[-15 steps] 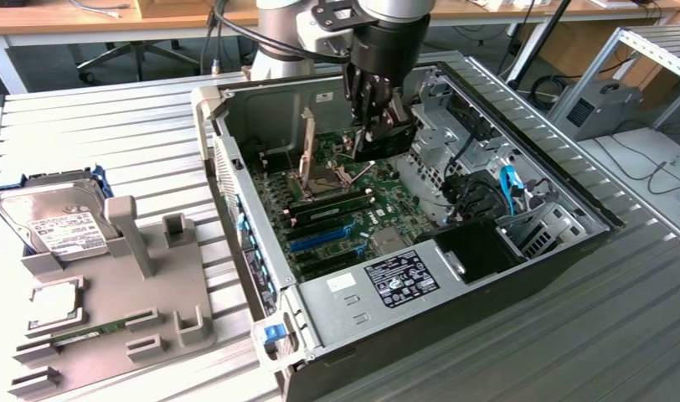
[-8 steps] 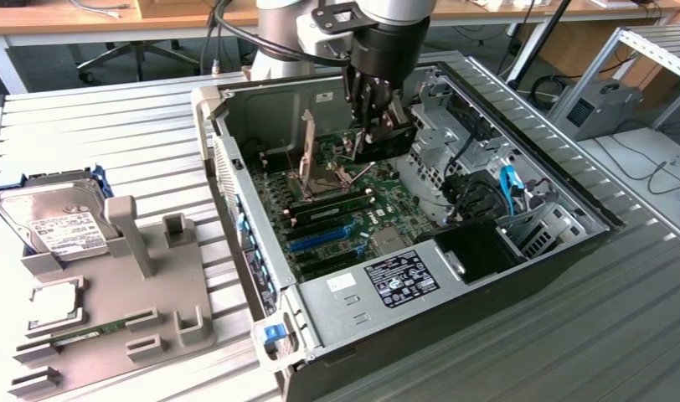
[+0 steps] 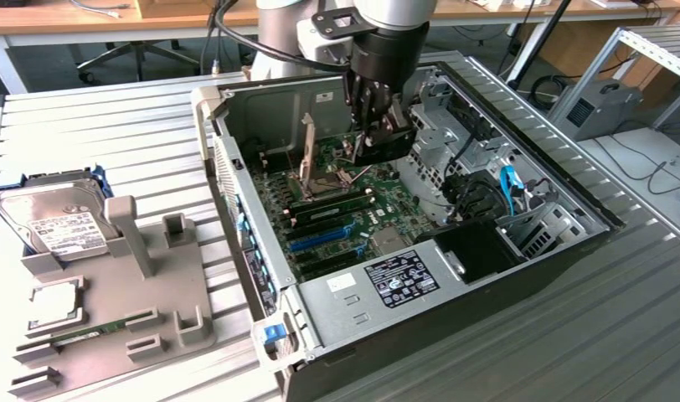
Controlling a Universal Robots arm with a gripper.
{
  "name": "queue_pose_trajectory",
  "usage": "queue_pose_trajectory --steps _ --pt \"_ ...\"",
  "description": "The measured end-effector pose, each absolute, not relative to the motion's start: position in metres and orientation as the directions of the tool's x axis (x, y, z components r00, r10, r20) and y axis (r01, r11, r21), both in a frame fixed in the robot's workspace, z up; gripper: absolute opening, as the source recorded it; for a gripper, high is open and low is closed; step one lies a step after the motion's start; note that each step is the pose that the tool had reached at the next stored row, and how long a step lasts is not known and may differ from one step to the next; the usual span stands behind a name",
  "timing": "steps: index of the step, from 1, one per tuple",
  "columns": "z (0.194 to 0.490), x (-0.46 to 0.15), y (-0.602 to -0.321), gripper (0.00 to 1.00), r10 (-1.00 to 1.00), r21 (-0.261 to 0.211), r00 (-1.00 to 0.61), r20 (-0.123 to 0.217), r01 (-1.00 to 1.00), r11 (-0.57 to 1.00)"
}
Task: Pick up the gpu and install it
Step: 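Insert the gpu into the slot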
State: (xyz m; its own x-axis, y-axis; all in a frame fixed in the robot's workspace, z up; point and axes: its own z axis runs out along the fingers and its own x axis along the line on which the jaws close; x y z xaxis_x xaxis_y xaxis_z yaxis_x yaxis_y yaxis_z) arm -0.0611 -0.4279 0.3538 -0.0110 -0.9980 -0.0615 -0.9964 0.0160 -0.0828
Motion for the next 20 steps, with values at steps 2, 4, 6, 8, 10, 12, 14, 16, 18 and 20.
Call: queue_pose_trajectory --steps 2,4,6,8,10,12,14,16,18,20 --pt "0.353 -0.0611 -0.4281 0.29 -0.998 -0.083 -0.011 -0.062 -0.996 0.016" --pt "0.3521 -0.0612 -0.4285 0.29 -0.998 -0.083 -0.011 -0.061 -0.996 0.016" --pt "0.3514 -0.0611 -0.4288 0.29 -0.998 -0.083 -0.011 -0.061 -0.996 0.016" --pt "0.3502 -0.0611 -0.4291 0.29 -0.998 -0.083 -0.011 -0.061 -0.996 0.016" --pt "0.3495 -0.0611 -0.4292 0.29 -0.998 -0.083 -0.011 -0.061 -0.996 0.016" --pt "0.3488 -0.0611 -0.4295 0.29 -0.998 -0.083 -0.011 -0.061 -0.996 0.016" --pt "0.3481 -0.0612 -0.4297 0.29 -0.998 -0.083 -0.011 -0.061 -0.996 0.016" --pt "0.3473 -0.0611 -0.4299 0.29 -0.998 -0.083 -0.011 -0.062 -0.996 0.016" --pt "0.3467 -0.0611 -0.43 0.29 -0.998 -0.083 -0.011 -0.061 -0.996 0.016" --pt "0.346 -0.0612 -0.4302 0.29 -0.998 -0.083 -0.011 -0.061 -0.996 0.016"
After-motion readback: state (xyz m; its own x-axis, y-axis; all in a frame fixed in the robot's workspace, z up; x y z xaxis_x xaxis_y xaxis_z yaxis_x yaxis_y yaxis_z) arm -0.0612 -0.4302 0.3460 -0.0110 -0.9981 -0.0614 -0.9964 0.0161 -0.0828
